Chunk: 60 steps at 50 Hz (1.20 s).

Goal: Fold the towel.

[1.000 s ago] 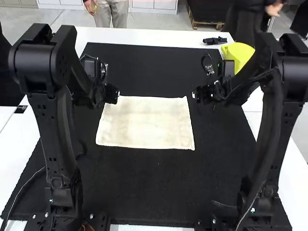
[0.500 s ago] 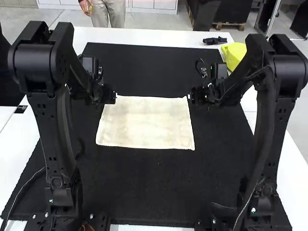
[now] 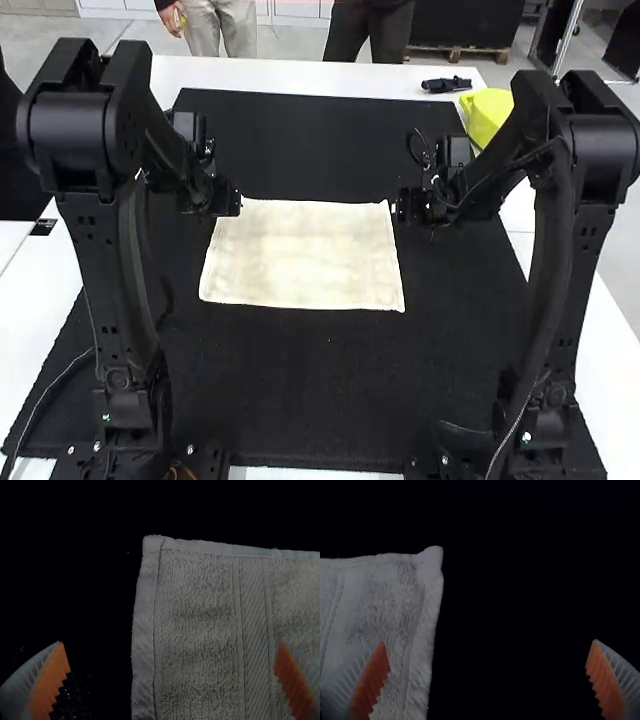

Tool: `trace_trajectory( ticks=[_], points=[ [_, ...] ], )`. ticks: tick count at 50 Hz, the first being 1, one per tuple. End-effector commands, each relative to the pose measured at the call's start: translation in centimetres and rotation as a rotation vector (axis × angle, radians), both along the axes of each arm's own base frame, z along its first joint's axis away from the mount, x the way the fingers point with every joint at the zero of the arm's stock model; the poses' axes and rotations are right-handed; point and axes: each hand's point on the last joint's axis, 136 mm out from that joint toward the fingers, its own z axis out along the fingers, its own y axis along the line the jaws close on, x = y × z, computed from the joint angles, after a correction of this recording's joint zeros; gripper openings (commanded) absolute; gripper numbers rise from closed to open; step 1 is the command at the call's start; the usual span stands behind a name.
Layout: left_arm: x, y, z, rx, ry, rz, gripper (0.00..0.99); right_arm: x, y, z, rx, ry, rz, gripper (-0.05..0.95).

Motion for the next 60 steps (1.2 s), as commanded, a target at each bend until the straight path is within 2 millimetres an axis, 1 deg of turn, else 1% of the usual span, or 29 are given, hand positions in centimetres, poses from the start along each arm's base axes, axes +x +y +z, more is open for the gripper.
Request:
trace_trajectory(
  ticks=[1,3,8,13,17,21,26,32,38,41,43,47,52,55,60],
  points=[
    [0.8,-0.2,0.4,0.003,-0.013,0.005,0.962,-0.2,3.2,2.5,0.064,-0.013,0.045,0.91],
    [0.7,-0.3,0.3,0.003,-0.012,0.002,0.962,-0.5,4.1,2.8,0.078,-0.003,0.071,0.91],
    [0.6,-0.4,-0.2,0.005,0.001,0.002,0.962,-0.7,5.7,3.2,0.086,-0.003,0.107,0.91],
    [0.7,-0.6,-0.5,0.005,0.002,-0.004,0.962,-1.1,7.3,3.0,0.084,-0.001,0.143,0.91],
    [0.9,-0.8,-0.7,0.005,-0.002,-0.007,0.961,-1.3,8.0,2.6,0.076,0.007,0.159,0.91],
    [1.0,-0.8,-1.7,0.002,0.018,-0.007,0.961,-1.1,7.8,2.2,0.059,0.008,0.151,0.91],
    [1.5,-0.6,-2.6,0.003,0.036,-0.004,0.962,-0.4,6.5,1.6,0.024,0.004,0.128,0.91],
    [1.4,-0.6,-3.2,0.003,0.085,-0.007,0.962,0.1,5.5,1.0,0.006,0.009,0.109,0.91],
    [1.3,-0.4,-3.4,0.001,0.092,-0.006,0.962,0.0,5.0,-0.3,-0.02,0.026,0.109,0.91],
    [1.1,-0.2,-3.5,0.0,0.097,-0.001,0.962,0.5,4.5,-0.7,-0.031,0.021,0.094,0.91],
    [1.1,-0.2,-3.6,-0.001,0.098,-0.001,0.962,0.5,4.2,-1.4,-0.049,0.027,0.106,0.91],
    [1.0,-0.1,-3.7,-0.001,0.1,0.001,0.962,0.3,4.2,-2.4,-0.067,0.043,0.122,0.91],
    [1.0,-0.3,-3.6,-0.009,0.099,-0.006,0.962,0.1,4.3,-3.2,-0.08,0.053,0.139,0.91],
    [1.0,-0.4,-3.7,-0.016,0.1,-0.012,0.962,0.0,4.4,-3.5,-0.09,0.054,0.152,0.91],
    [0.9,-0.5,-3.7,-0.019,0.1,-0.017,0.962,0.2,4.9,-3.2,-0.093,0.043,0.163,0.91]
  ],
)
